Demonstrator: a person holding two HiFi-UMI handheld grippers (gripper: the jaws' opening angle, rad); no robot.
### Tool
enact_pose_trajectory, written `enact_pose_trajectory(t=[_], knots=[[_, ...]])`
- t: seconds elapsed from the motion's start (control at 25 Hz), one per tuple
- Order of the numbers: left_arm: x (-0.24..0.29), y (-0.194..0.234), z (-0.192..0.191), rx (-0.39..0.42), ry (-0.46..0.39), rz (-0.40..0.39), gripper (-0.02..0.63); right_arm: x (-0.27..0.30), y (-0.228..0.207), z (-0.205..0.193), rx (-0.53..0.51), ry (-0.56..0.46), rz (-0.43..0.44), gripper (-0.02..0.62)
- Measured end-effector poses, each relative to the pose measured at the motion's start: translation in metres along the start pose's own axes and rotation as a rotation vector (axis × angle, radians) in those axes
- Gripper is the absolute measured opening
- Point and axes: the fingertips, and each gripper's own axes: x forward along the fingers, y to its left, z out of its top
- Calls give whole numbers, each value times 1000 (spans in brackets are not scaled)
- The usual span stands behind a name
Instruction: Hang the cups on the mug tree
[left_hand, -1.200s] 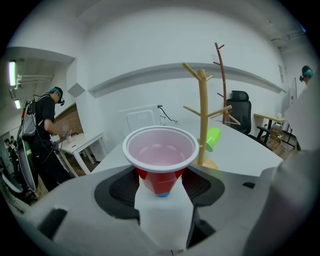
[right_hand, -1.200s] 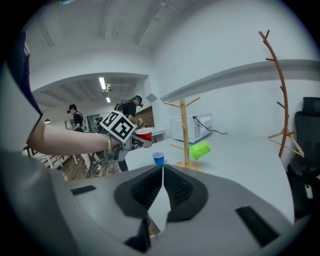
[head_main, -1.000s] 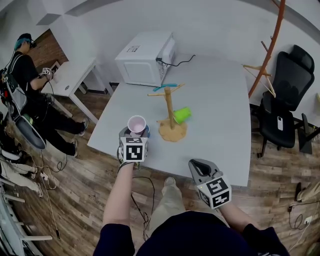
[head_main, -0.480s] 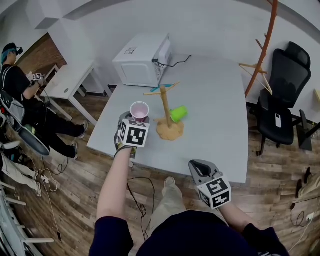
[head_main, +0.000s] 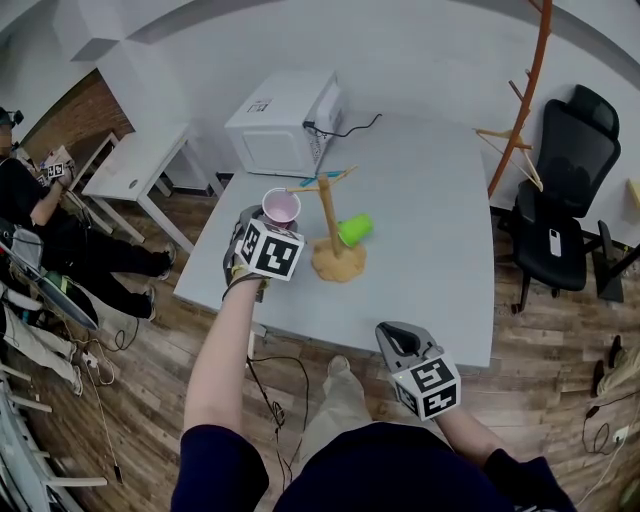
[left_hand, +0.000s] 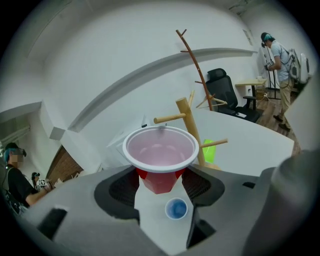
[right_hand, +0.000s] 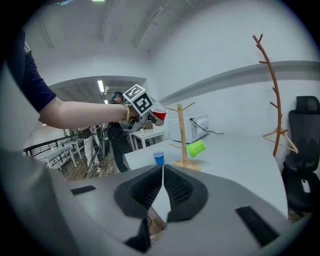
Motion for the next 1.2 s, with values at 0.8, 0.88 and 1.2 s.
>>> enact_pose_trajectory(t=[0.8,0.88,1.2], knots=[[-19,6,47,147,-79,74,281,-3,3,3,0,-17,14,32],[-21,4,51,169,-83,75,281,-4,3,2,-1,-19,16,32],[-21,-6,60,277,-83,67,281,-7,3,2,3,-20,19,32]])
